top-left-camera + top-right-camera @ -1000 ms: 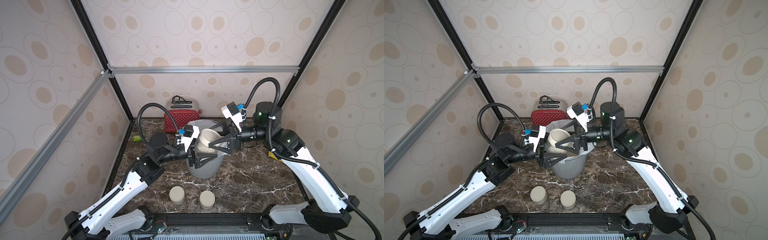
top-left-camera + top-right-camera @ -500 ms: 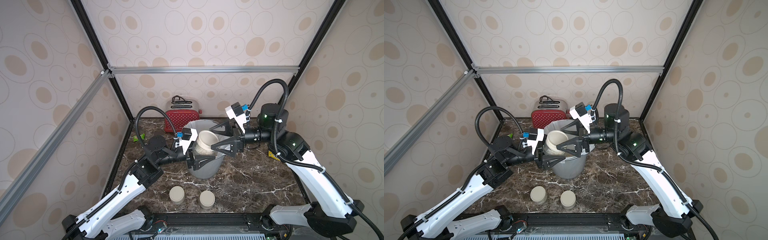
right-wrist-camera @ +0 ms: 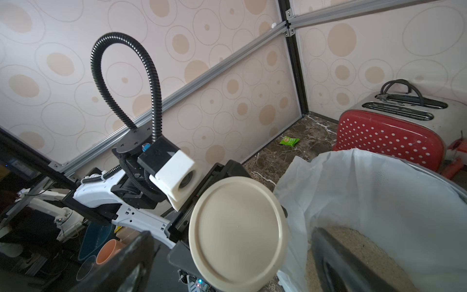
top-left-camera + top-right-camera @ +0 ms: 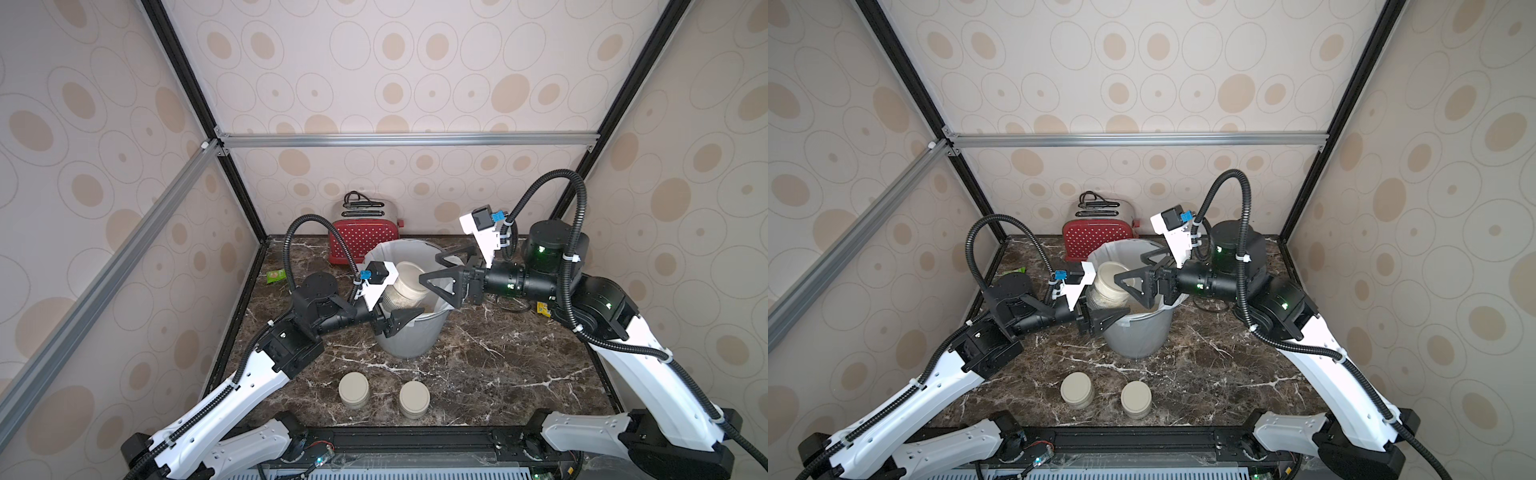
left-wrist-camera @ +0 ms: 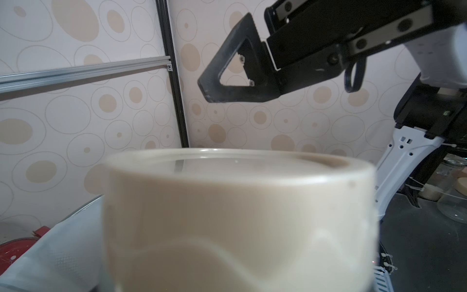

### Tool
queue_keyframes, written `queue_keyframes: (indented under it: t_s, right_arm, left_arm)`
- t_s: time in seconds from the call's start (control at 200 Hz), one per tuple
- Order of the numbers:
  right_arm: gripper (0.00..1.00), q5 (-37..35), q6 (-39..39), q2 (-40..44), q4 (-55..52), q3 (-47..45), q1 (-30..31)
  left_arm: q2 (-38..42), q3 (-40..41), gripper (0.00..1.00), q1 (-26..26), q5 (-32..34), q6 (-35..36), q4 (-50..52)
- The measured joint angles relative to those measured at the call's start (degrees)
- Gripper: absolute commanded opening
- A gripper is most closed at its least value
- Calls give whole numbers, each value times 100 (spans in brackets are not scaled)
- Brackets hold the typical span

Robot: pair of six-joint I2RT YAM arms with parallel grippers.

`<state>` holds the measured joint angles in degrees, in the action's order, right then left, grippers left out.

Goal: Empty moldy rice from jars
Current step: Unscrew the lid from the jar.

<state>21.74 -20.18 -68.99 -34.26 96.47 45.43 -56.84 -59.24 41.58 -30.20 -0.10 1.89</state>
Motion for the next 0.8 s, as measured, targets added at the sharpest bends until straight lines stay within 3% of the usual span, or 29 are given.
queue_keyframes:
  t_s: [0.165, 0.436, 0.801]
  right_arm:
    - [99, -693, -144, -2, -142, -59, 367]
    - [99, -1239, -317, -90, -181, -280, 538]
    - [99, -1106, -511, -306, 7, -393, 538]
  left_arm:
    - [-153, 0, 36, 0, 103, 116, 50]
    - [-181, 0, 36, 0, 122, 155, 55]
    - [-184, 0, 36, 0, 118, 155, 55]
